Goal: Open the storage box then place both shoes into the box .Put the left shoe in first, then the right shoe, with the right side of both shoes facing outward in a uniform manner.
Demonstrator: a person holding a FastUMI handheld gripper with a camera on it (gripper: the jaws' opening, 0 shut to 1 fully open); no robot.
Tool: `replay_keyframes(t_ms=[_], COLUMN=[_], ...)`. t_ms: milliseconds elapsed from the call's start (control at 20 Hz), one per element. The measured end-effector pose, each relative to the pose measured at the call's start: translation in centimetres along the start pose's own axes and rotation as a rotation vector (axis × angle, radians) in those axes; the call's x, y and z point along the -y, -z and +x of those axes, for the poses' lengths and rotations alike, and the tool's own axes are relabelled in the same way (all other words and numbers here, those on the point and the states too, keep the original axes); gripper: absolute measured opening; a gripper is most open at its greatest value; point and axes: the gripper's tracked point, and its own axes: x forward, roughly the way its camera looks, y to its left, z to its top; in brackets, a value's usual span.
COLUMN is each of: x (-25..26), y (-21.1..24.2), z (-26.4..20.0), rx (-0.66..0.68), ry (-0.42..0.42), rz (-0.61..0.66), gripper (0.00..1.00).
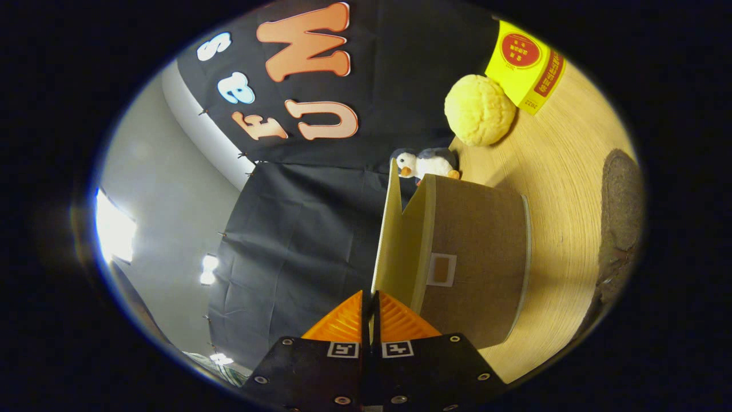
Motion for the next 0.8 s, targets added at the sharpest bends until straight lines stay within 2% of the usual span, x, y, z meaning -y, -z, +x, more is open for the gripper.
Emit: replay_keyframes(t_ms=[200, 450, 800], x=[-3.6, -9.1, -15.0], y=[-0.5, -0.4, 1.6], z=[1.1, 4.6, 13.0], rx=[0.027, 0.039, 0.045], ry=[-0.036, -0.045, 0.038], rz=[-0.012, -0.082, -0.212], gripper=[0.01, 0.0, 0.02])
